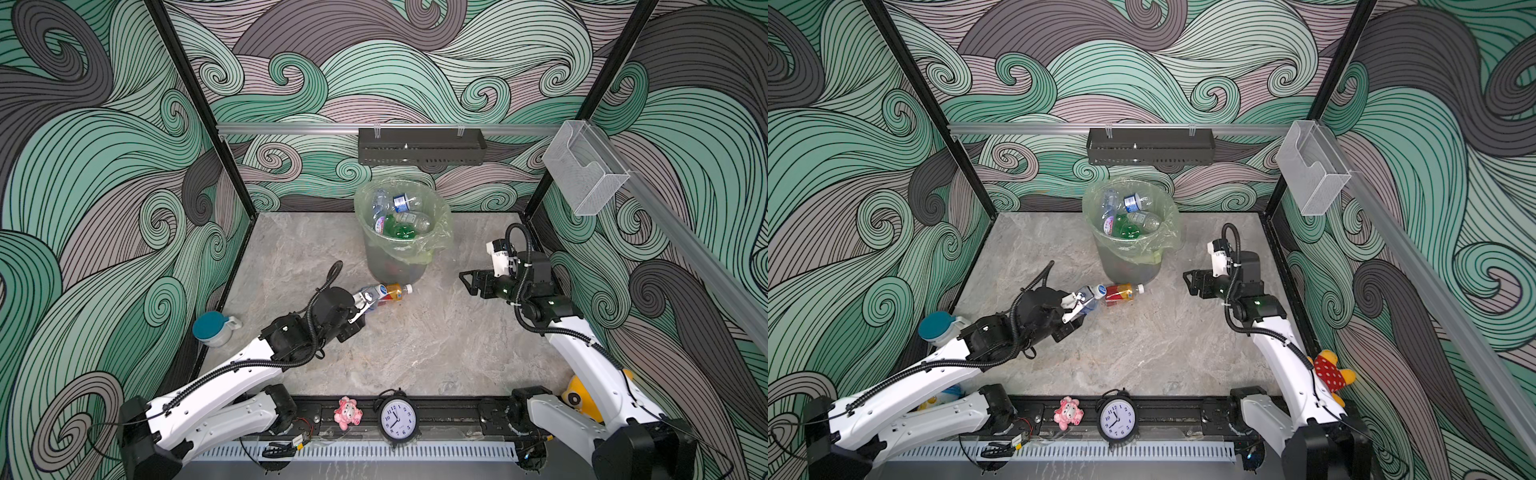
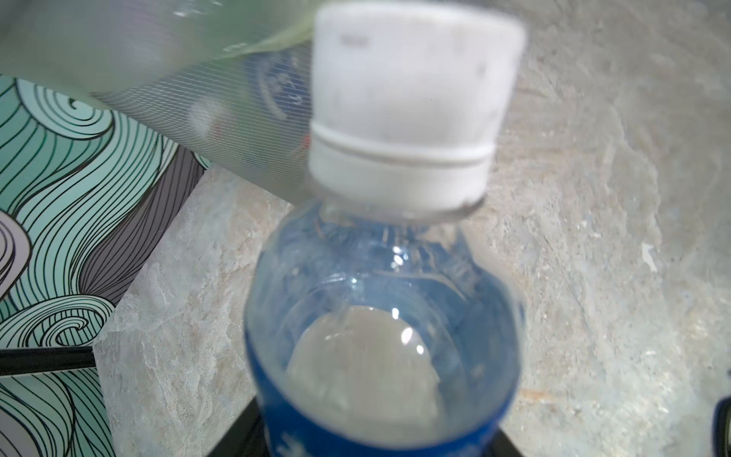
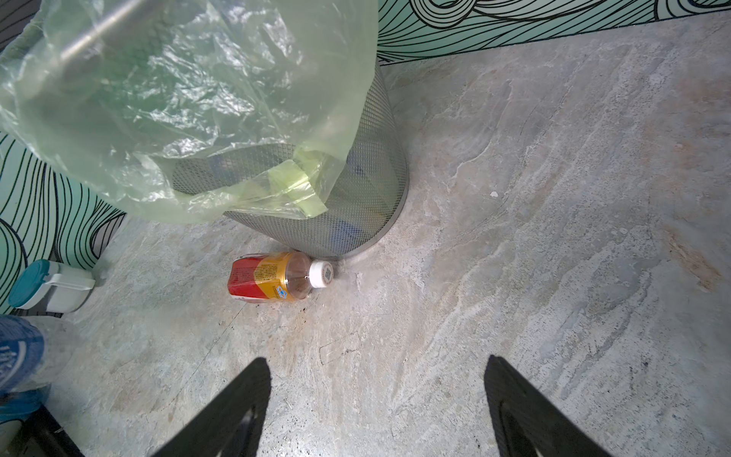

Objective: Throw the plastic bottles in the bin
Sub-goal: Pick up the plastic bottle from the bottom-center of the table, then throw the plastic bottle into the trash bin.

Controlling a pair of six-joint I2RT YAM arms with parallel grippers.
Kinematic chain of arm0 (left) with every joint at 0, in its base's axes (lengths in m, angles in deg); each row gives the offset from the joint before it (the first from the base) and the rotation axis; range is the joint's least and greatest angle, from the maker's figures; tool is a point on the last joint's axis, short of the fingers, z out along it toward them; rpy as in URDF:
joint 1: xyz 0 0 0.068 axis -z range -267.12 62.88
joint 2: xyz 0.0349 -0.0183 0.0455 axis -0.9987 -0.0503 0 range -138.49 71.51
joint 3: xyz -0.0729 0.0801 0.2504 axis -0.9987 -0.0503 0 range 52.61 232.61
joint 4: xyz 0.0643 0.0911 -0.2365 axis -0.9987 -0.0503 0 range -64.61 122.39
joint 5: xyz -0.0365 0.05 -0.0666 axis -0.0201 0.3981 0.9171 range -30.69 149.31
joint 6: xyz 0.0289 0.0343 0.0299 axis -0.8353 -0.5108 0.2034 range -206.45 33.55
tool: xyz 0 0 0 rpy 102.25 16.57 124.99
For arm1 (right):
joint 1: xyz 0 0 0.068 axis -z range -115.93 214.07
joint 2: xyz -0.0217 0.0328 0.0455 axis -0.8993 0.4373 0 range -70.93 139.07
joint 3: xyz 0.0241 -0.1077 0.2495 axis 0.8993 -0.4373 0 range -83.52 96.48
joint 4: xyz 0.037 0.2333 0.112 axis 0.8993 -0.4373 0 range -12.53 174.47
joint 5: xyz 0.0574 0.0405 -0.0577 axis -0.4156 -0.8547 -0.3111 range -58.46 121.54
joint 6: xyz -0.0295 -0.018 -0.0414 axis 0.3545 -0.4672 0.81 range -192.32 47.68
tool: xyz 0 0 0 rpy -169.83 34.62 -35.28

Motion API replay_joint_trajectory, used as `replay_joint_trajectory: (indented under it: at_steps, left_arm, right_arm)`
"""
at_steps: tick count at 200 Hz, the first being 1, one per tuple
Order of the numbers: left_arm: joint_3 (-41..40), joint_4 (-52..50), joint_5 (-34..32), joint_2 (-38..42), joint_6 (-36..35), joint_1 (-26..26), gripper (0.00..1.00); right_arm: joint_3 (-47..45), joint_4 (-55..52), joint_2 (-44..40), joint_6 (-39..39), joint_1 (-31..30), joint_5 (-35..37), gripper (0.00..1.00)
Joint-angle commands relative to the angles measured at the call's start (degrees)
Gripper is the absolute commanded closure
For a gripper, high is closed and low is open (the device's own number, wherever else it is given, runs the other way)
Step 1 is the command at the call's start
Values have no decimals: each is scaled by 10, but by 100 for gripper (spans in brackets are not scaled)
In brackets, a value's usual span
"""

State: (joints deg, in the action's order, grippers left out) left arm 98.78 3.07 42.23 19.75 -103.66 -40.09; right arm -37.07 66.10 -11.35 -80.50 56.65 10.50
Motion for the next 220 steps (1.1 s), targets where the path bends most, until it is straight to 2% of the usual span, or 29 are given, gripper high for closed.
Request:
replay_joint_trajectory:
  at_steps: [1,25,66,109,125,141,180,185,201,220]
  left_arm:
    - [31,36,25,28,55,-32,42]
    - [30,67,36,61,80,-56,42]
    - [34,102,107,92,116,-99,42]
    - [68,123,160,69,129,-128,42]
    - [107,139,188,26,128,-138,42]
    - [181,139,215,-44,119,-149,43]
    - [438,109,234,-266,126,-159,40]
    - [470,100,234,-291,132,-159,38]
    - [557,61,224,-374,144,-160,20]
    - [595,23,209,-406,152,-160,14]
  right_arm:
    - [21,-17,7,-3,-1,-3,15]
    - [25,-18,8,-6,-5,2,15]
    - [30,-19,11,-10,-14,10,16]
    - [28,-18,14,-12,-26,21,16]
    - [29,-15,16,-13,-32,23,16]
    - [30,-15,17,-13,-35,25,16]
    - [22,-17,-1,-10,-41,33,15]
    - [20,-19,-6,-8,-41,35,15]
    - [16,-25,-19,-2,-42,43,15]
    - [18,-55,-32,12,-42,50,15]
